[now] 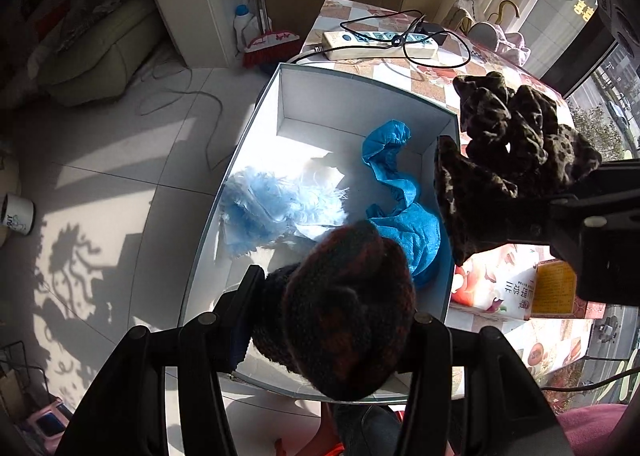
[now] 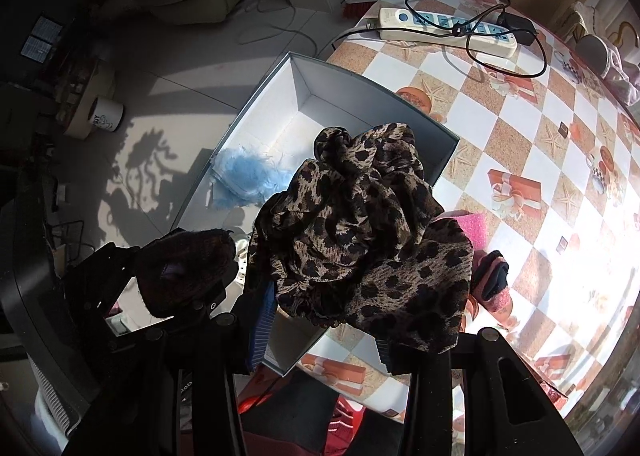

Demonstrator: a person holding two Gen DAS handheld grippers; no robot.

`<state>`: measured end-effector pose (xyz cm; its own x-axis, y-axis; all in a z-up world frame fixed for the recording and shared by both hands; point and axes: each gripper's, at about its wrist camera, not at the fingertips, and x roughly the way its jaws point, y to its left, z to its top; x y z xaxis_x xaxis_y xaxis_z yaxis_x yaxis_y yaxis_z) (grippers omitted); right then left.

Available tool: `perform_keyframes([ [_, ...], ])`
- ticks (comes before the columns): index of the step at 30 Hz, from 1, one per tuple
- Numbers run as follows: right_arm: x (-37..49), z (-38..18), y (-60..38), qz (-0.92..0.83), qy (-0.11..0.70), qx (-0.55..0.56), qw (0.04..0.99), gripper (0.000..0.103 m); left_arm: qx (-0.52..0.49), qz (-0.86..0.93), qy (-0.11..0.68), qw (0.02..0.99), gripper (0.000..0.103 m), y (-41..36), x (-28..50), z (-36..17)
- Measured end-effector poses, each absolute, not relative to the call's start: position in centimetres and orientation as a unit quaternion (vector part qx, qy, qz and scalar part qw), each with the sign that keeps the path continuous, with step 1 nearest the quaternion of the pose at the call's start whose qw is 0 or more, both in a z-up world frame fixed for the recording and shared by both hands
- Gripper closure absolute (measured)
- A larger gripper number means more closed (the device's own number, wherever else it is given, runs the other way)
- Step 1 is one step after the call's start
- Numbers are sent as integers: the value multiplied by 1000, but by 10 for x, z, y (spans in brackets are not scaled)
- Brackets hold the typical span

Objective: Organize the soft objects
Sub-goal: 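Open both tools to drop the knit hat and leopard scrunchie into the box, then grasp the pink-and-black knit sock on the table with the right tool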

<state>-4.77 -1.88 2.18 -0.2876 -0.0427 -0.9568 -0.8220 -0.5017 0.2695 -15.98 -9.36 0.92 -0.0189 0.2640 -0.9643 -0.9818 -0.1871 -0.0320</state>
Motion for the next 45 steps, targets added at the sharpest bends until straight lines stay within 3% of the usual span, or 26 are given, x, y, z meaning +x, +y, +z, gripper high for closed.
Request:
perform_keyframes([
  [18,-60,10,-13,683,418,-529,280,59,-500,601,370,502,45,-89,-167,-3],
  [21,-61,11,-11,685,422,-525,278,59,-508,599,359,504,36,-89,-169,-2],
  [23,-62,10,-9,684,426,-524,276,57,-507,604,358,500,24,-89,-169,-1],
  [24,-61,9,-7,681,429,-524,278,56,-506,610,359,494,23,-89,-170,0],
  [26,-58,8,-3,676,439,-520,283,37,-511,613,358,485,22,-89,-171,-1],
  [27,-54,9,0,674,447,-513,288,18,-518,610,355,483,22,-88,-173,-2],
  [28,-50,10,2,675,453,-503,294,15,-525,609,352,479,20,-88,-174,-4],
  [39,54,38,42,628,460,-532,332,15,-566,576,352,473,18,-75,-166,-14],
  [45,130,-8,72,541,497,-578,356,15,-552,576,385,465,17,-65,-139,-12],
])
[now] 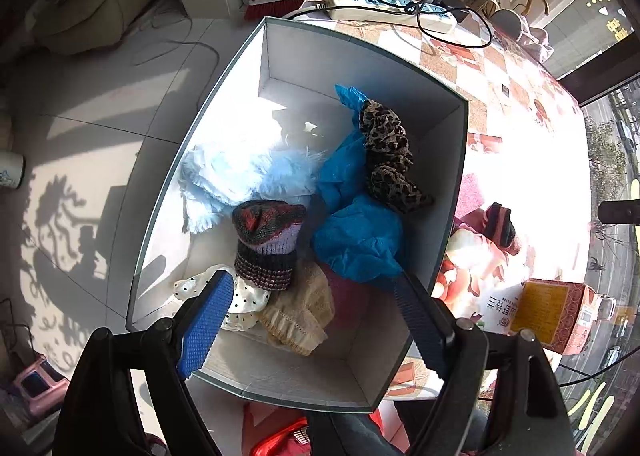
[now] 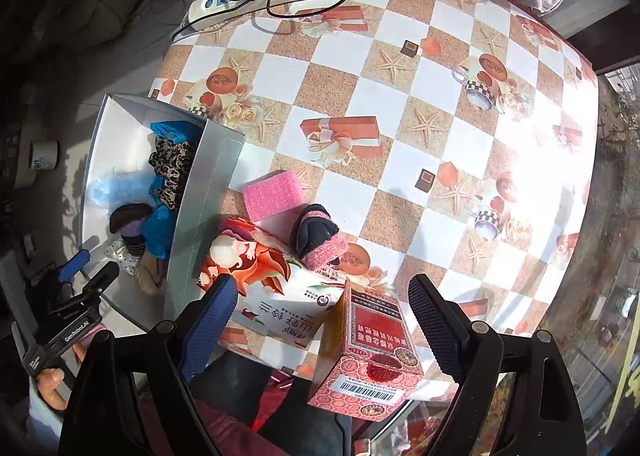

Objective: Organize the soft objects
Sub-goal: 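Grasp the pink-and-black knit sock on the table with the right tool, then grasp the pink foam sponge with the left tool while the right tool holds the sock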

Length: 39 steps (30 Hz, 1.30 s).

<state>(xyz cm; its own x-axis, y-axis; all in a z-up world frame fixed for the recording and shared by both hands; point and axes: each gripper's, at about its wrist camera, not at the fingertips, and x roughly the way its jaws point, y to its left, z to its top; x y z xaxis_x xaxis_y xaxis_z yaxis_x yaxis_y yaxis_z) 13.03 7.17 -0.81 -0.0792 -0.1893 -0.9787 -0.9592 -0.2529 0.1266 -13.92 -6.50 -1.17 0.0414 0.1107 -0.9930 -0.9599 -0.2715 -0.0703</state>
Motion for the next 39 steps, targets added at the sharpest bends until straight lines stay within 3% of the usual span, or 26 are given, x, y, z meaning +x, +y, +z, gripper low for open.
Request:
perform_keyframes([
  [7,134,-86,85,494,546,-604,305,15,-534,560,422,473,17,-65,-102,-6],
  [14,83,-150,86,469,516,-674,243,15,-540,553,435,463,17,-62,-79,1],
  [18,81,-175,85,444,560,-666,213,15,-534,546,444,469,17,-46,-63,5],
  [20,86,-178,85,446,572,-656,209,29,-533,539,447,475,17,-34,-52,6],
  [21,90,-181,83,441,583,-652,204,59,-532,535,448,479,17,-27,-47,7],
  [22,97,-183,83,435,603,-639,200,73,-533,530,449,483,17,-19,-40,7],
  [29,172,-152,96,459,654,-538,269,75,-532,478,489,499,17,37,21,-16],
  [39,293,-111,82,477,725,-388,310,75,-587,447,533,414,17,92,72,-114],
])
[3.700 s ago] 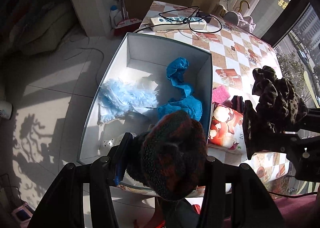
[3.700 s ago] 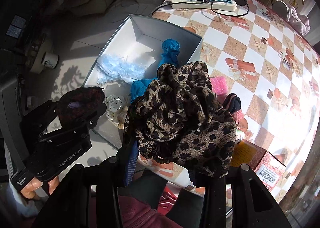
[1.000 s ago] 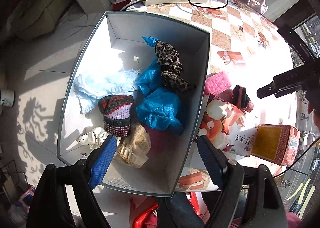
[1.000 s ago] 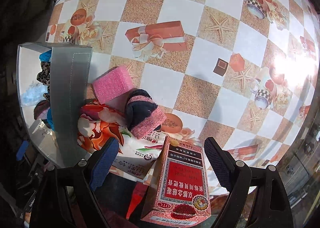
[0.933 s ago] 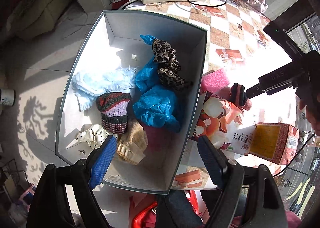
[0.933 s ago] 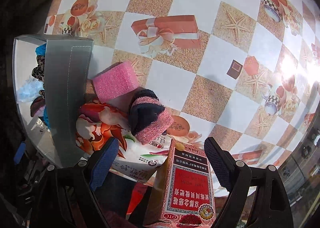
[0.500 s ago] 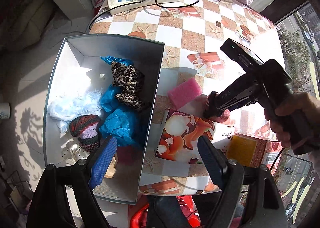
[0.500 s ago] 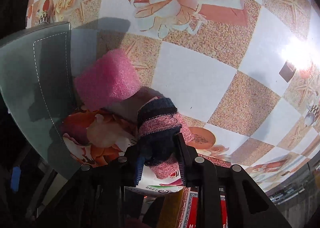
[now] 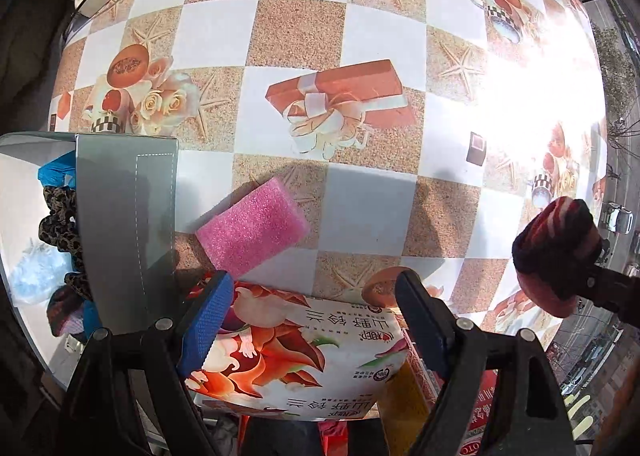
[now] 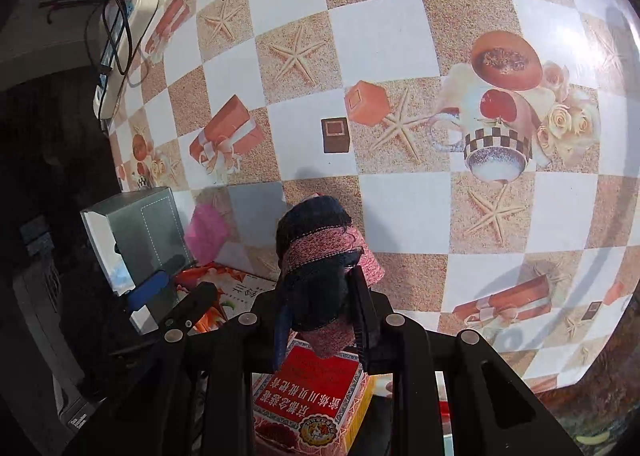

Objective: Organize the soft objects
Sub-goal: 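Grasp the pink foam sponge with the left tool while the right tool holds the sock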

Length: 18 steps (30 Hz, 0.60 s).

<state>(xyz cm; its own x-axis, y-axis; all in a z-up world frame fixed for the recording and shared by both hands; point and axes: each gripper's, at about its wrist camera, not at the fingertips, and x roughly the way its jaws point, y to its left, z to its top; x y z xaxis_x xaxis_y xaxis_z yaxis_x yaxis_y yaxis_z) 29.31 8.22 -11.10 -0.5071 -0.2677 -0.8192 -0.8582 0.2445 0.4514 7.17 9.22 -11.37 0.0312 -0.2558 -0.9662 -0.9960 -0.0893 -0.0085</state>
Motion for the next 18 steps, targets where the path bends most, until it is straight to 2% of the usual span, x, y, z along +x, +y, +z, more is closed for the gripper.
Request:
perform_keyframes([
  [6,322,-98,72,483,738,-343,323,75,-602,457,556,345,17,100,67,-160],
  [8,329,-100,64,483,745,-329,320,75,-605,460,549,347,9,103,70,-162],
  [9,333,-101,60,483,750,-321,318,75,-602,462,550,349,9,106,74,-162],
  [11,340,-103,54,480,758,-308,316,75,-597,460,540,375,9,111,86,-157],
  [15,356,-107,46,470,763,-300,328,75,-594,387,509,488,9,122,129,-132],
  [18,364,-105,44,467,752,-309,349,75,-531,416,540,503,9,124,135,-109],
])
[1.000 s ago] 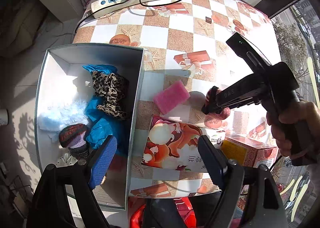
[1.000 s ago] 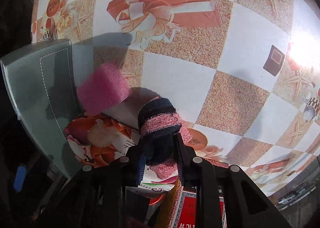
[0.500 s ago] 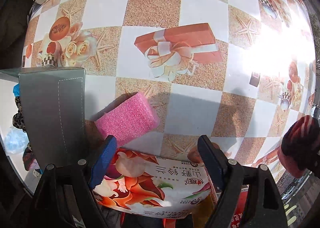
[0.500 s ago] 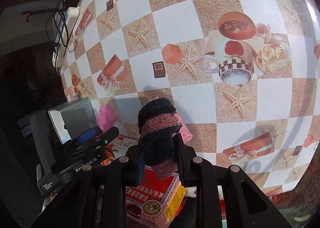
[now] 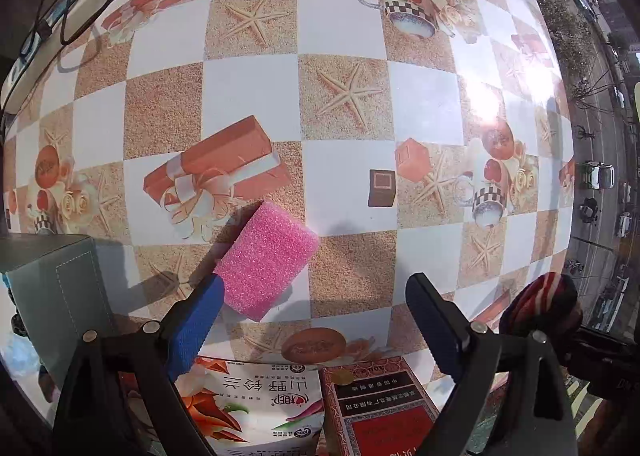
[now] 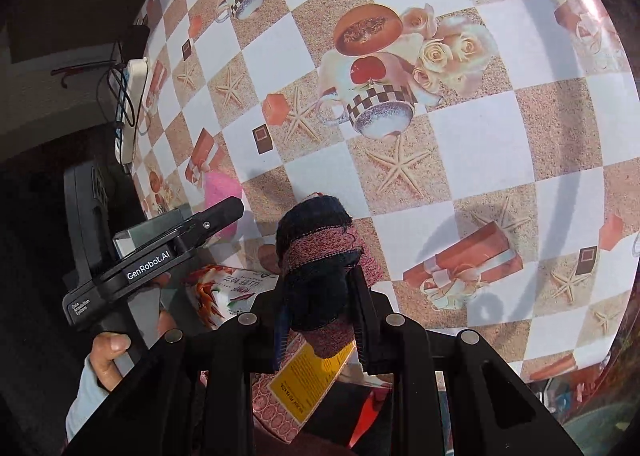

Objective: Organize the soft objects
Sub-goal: 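Grasp the pink foam sponge with the left tool while the right tool holds the sock, then carry the pink sponge with the left tool over the box while the right tool carries the sock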

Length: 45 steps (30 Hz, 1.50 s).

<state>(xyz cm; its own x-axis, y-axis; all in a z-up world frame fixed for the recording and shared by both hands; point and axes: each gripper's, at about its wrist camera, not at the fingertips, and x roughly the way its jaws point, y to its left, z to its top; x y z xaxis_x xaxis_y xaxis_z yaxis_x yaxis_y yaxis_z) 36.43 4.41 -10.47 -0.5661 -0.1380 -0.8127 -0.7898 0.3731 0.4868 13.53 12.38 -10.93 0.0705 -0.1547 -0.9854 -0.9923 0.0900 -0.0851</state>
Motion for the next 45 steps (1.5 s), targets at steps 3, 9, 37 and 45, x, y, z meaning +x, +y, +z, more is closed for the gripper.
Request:
perform_keyframes([
  [3,367,-103,42,474,731,-322,372,75,-535,443,545,470,9,121,110,-106],
  [9,357,-114,36,486,707,-330,395,75,-606,455,503,416,9,116,76,-129],
  [37,346,-107,-5,489,692,-347,402,75,-438,367,631,525,0,127,121,-173],
  [45,340,-83,-8,493,675,-338,432,75,-379,393,609,576,55,113,132,-128],
])
